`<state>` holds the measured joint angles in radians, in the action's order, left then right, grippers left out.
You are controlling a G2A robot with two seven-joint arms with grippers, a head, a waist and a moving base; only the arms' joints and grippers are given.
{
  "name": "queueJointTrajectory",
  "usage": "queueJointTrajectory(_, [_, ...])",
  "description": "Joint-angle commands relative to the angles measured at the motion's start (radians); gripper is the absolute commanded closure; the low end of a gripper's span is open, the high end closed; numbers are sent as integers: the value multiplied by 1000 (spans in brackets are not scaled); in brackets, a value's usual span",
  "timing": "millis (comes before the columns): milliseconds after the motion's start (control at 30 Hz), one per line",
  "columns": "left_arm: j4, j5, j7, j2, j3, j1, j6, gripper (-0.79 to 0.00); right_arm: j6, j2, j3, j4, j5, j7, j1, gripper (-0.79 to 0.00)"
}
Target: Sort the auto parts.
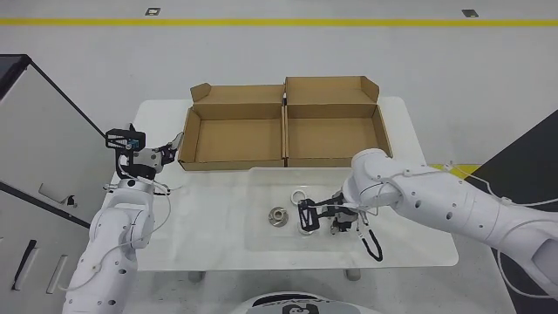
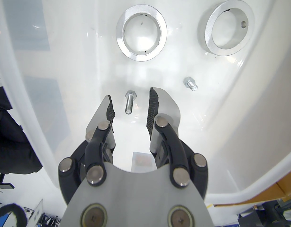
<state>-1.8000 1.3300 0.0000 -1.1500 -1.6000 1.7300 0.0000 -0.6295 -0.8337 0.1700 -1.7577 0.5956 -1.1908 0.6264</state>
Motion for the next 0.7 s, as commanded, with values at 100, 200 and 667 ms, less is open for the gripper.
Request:
queueJointTrajectory(100, [0, 0, 0, 0, 0, 0, 0, -785, 7, -3, 0, 0, 0, -7, -2, -332])
queueJointTrajectory(200, [0, 0, 0, 0, 0, 0, 0, -785, 9, -3, 0, -5, 0, -9, -1, -329])
queueJointTrajectory(667, [0, 0, 0, 0, 0, 0, 0, -785, 25, 9, 0, -23, 1, -25, 5, -268])
